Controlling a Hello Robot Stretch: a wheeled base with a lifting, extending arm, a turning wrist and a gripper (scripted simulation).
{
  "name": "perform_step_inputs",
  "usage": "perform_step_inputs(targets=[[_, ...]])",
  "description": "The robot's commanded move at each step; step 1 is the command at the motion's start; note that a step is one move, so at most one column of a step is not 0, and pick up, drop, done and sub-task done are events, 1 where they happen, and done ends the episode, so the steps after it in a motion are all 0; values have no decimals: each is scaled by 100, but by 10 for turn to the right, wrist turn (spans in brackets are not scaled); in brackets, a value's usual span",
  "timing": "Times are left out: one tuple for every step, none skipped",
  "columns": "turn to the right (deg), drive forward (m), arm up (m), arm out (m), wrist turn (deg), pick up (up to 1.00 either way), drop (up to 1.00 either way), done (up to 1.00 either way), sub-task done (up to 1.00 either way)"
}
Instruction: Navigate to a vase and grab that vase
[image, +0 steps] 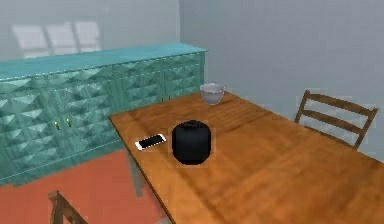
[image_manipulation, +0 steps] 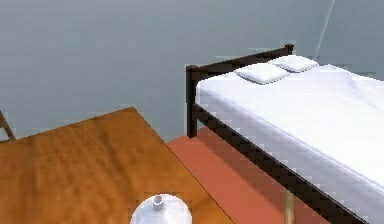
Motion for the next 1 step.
perform_step_inputs(targets=[[0,0,0,0,0,100,0,0,0]])
